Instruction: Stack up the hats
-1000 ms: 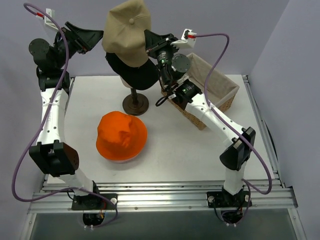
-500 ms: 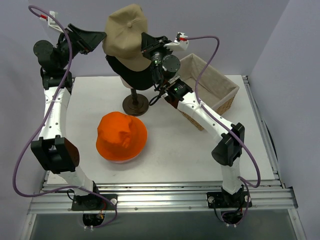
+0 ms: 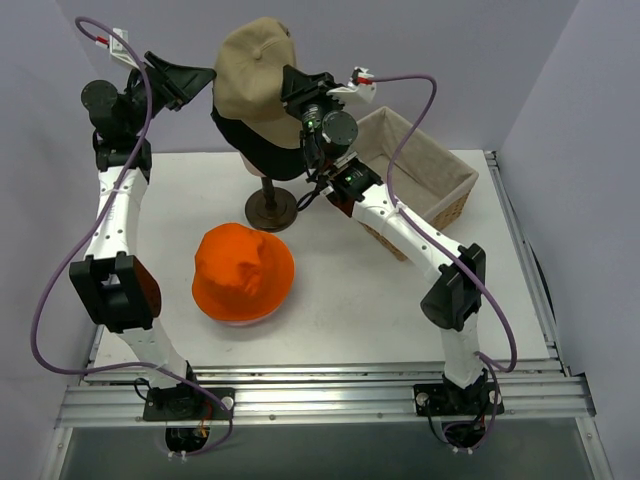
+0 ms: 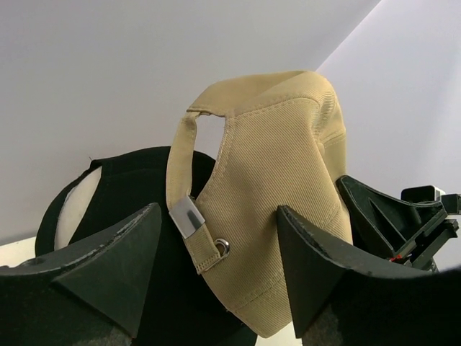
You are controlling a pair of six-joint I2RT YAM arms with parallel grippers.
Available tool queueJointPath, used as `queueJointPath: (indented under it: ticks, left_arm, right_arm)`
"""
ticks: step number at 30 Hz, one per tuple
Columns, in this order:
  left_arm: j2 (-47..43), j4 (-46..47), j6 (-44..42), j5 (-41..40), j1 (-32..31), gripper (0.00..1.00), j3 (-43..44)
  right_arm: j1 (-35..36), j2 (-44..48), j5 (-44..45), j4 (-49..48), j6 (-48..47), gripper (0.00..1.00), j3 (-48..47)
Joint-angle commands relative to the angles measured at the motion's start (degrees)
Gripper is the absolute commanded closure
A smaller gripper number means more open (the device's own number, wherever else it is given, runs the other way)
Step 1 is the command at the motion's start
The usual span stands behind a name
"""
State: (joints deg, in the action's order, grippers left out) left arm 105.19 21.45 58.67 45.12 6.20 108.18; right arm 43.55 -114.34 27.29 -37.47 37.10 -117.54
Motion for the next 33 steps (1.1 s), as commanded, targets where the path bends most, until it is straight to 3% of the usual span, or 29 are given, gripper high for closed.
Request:
queueJointPath:
  ticks: [1,8,20,28,33]
  left_arm:
    - [0.81,5.26,1.7,1.11,0.4,0.27,3.62]
    - [1.87,4.22,1.1,0.84,0.4,0.32,4.49]
    - [-2.7,-18.45,-17.36,-8.82,0.48,0.31,3.0]
    - [-4.2,-18.47,-18.42,-9.0,1.1,0.31,0.28]
    - [-4.38,-17.85,-18.16,-8.21,1.8,0.31,-0.16]
  right_arm:
    - [-0.04,-0.44,1.54,-6.3,-0.72,0.8,-0.59]
    - [-0.22,-1.05,1.54,-6.56,-0.36,0.8,-0.59]
    - [-0.22,-2.11,1.8,-5.86,-0.72,0.7,-1.99]
    - [-0.75,-1.59,-1.09,-2.44,-1.59,0.69,-3.22]
    - [-2.15,3.76,-5.05,8.81,-5.54,0.66,-2.09]
